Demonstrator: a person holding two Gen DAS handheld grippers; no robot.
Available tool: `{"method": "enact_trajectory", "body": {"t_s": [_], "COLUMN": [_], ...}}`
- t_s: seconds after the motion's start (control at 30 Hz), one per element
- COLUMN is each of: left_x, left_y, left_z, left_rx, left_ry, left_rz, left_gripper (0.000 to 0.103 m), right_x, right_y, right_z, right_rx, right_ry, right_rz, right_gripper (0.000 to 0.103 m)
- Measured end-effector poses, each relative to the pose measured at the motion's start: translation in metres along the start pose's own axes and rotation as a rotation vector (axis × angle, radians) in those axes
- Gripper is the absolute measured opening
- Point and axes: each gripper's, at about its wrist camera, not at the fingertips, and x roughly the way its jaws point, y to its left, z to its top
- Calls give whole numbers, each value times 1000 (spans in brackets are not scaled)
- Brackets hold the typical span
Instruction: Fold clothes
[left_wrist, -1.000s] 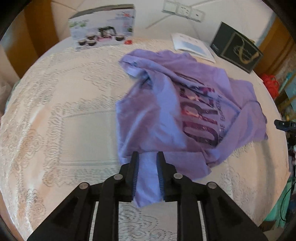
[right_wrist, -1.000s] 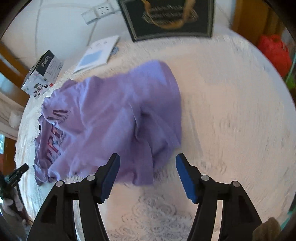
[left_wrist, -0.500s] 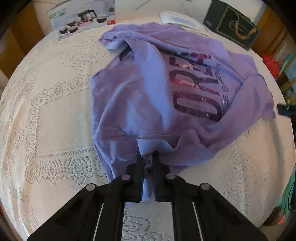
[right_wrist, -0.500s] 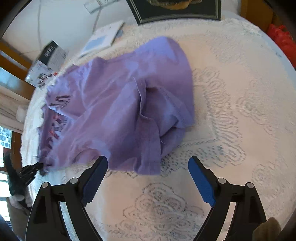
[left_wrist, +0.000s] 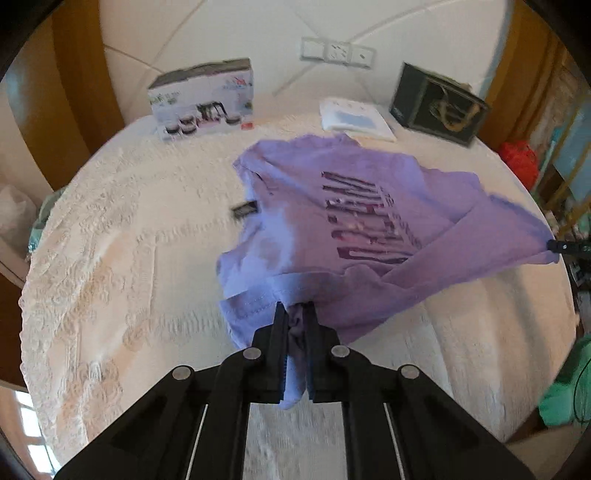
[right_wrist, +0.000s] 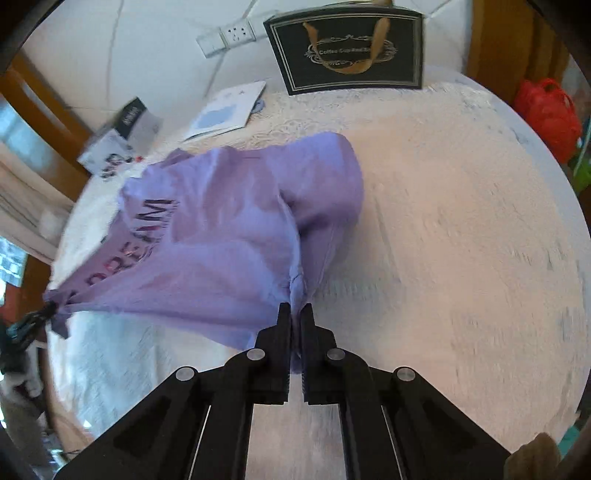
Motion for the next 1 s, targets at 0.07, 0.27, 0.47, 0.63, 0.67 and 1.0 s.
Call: {"method": "enact_trajectory", "body": {"t_s": [0.07, 0.27, 0.47, 0.63, 0.67, 1.0], "left_x": [2, 28, 17, 40, 46, 64], "left_y": [-3, 2, 24, 33, 33, 25], "left_z": [-18, -65, -33, -7, -4, 43], "left_rx": [27, 8, -69, -96, -102, -82], "left_ry": [56, 273, 191, 172, 179, 130], "left_rz": [-8, -33, -8, -11, -17, -31], "left_gripper": [7, 10, 32, 40, 40, 40], "right_x": [-6, 32, 19, 41, 48, 96], "right_y": [-8, -25, -34, -13, -9, -6], "right_z": [-30, -108, -77, -37, -30, -17], "right_rx": [20, 60, 145, 115, 107, 79], "right_ry": [75, 423, 282, 210, 202, 269], "right_rz": [14, -39, -38, -10, -6, -58], "right_gripper": [4, 14, 16, 39, 44, 1]}}
